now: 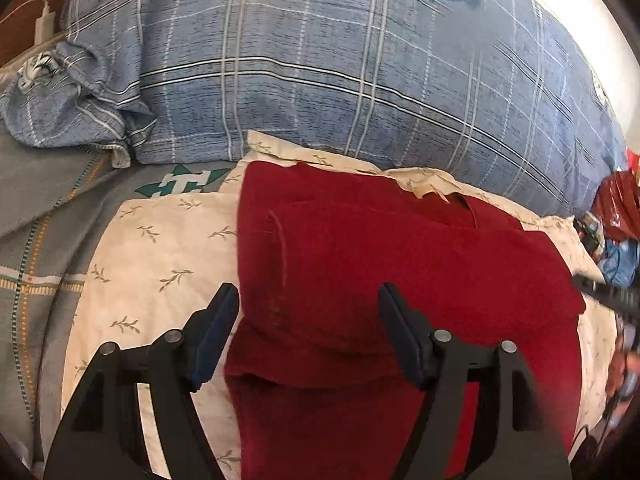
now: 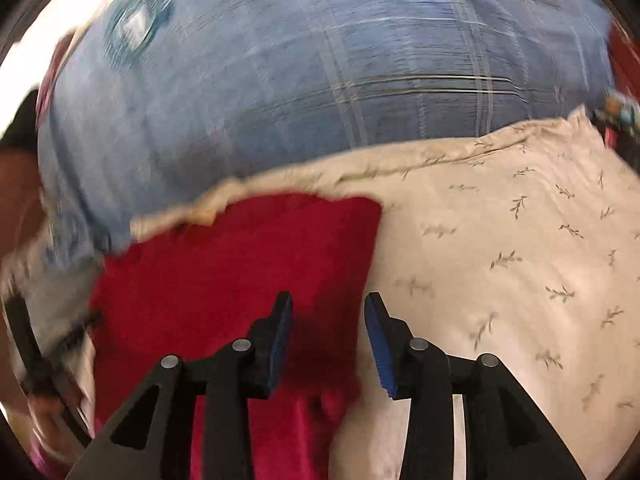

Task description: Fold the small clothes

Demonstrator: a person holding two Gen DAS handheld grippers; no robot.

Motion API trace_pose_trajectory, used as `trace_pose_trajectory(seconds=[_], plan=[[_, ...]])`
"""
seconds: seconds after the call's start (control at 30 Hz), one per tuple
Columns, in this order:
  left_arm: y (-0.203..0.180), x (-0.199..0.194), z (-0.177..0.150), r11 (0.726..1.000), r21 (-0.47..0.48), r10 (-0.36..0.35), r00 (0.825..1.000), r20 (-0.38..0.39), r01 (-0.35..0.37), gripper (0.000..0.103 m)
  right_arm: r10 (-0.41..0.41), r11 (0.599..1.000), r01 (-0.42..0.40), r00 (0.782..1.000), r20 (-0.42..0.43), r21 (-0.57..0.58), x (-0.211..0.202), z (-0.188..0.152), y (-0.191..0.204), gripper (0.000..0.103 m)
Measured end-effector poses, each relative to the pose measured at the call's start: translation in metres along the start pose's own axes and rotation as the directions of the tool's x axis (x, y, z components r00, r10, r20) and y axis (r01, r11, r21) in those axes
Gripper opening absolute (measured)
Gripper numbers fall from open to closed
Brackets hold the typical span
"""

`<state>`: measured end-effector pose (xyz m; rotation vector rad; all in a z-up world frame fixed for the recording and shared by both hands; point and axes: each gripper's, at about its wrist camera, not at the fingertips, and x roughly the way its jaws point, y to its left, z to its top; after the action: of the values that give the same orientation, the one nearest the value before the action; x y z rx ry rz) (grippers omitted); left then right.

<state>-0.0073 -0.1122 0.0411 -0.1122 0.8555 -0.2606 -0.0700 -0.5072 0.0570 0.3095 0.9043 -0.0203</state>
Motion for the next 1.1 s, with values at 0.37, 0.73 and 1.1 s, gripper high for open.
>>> trace_pose_trajectory(seconds=[0.37,0.73,1.1], plan=[[0.027,-0.03,-0.002,0.999,-0.052,0.016,0.999,0.041,-0.014,0.071,-0.063,0.997,0.064,0.998,0.025,-0.037,-0.028,-0.035,-0.004,0.051],[0.013,-0.013,0.007,0.998,-0.053,0.035,0.999,0.032,-0.033,0.075,-0.039,0.997,0.039,0.999,0.002,0.067,0.022,0.008,-0.013,0.024],[0.023,0.017,-0.01,0.995,-0.049,0.087,0.995,-0.045,-0.09,0.083,-0.092,0.995,0.094,0.994,0.054,-0.045,-0.008,0.0,0.004,0.029]])
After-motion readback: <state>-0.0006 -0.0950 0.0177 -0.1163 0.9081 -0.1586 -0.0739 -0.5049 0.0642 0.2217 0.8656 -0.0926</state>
